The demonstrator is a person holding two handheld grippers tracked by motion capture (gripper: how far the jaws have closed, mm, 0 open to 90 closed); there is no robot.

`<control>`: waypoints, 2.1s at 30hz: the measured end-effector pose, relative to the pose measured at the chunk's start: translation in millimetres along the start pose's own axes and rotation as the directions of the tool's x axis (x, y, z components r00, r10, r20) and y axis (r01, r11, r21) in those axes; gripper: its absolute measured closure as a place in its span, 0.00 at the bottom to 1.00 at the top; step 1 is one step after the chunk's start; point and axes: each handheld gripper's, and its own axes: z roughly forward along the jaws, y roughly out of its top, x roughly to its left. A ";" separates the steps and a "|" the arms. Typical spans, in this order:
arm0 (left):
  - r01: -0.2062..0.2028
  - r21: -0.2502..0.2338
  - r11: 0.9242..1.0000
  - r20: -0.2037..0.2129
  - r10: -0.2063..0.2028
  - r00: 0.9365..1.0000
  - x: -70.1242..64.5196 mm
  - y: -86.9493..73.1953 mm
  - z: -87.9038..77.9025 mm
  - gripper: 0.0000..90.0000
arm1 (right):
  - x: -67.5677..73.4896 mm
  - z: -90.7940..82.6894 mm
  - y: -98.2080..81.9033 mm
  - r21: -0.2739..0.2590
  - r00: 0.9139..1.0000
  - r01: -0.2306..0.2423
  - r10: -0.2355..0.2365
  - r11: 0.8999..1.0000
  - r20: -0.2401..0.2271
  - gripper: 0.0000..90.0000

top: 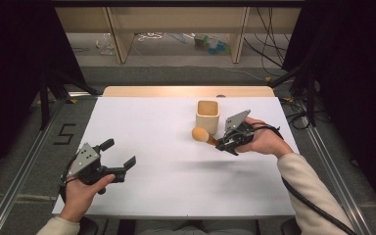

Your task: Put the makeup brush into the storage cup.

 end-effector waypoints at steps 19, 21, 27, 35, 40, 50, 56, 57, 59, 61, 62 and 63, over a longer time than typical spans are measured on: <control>-0.002 0.002 1.000 -0.001 0.002 1.000 0.2 -0.1 0.0 0.00 | 2.7 -2.3 -7.7 -0.107 0.998 -0.058 0.061 0.993 0.022 0.83; -0.001 0.001 1.000 0.000 0.001 1.000 0.0 -0.1 0.1 0.00 | 3.4 -2.0 -8.0 -0.117 0.998 -0.062 0.065 0.991 0.022 0.83; -0.005 0.005 1.000 0.000 0.005 1.000 0.0 0.0 -0.2 0.00 | 4.9 -2.0 -9.3 -0.145 0.997 -0.073 0.077 0.987 0.027 0.83; -0.004 0.005 1.000 -0.001 0.004 1.000 0.1 -0.1 -0.1 0.00 | 5.2 -3.0 -12.2 -0.177 0.995 -0.088 0.095 0.980 0.034 0.83; -0.005 0.005 1.000 0.000 0.005 1.000 0.0 0.0 -0.1 0.00 | 6.7 -2.5 -12.7 -0.199 0.994 -0.099 0.108 0.975 0.034 0.83; -0.007 0.003 1.000 0.002 0.007 1.000 -0.2 0.2 -0.1 0.00 | 9.1 -3.5 -13.7 -0.262 0.987 -0.129 0.151 0.956 0.063 0.83; -0.007 0.004 1.000 0.002 0.007 1.000 -0.1 0.2 -0.2 0.00 | 9.6 -5.6 -13.7 -0.308 0.982 -0.148 0.176 0.940 0.065 0.83; -0.007 0.003 1.000 0.001 0.007 1.000 -0.1 0.2 -0.2 0.00 | 9.7 -5.9 -13.5 -0.317 0.981 -0.153 0.184 0.936 0.070 0.83; -0.006 0.003 1.000 0.001 0.006 1.000 0.0 0.2 -0.2 0.00 | 10.0 -7.0 -13.6 -0.322 0.979 -0.156 0.189 0.934 0.073 0.83; -0.007 0.003 1.000 0.001 0.007 1.000 -0.1 0.3 -0.2 0.00 | 10.5 -6.7 -13.4 -0.331 0.979 -0.154 0.190 0.931 0.079 0.83; -0.008 0.002 1.000 0.001 0.008 1.000 -0.1 0.3 -0.2 0.00 | 10.8 -6.8 -13.5 -0.338 0.978 -0.155 0.193 0.928 0.082 0.83; -0.007 0.002 1.000 0.001 0.007 1.000 -0.1 0.3 -0.2 0.00 | 11.1 -6.9 -13.4 -0.344 0.977 -0.161 0.200 0.925 0.080 0.83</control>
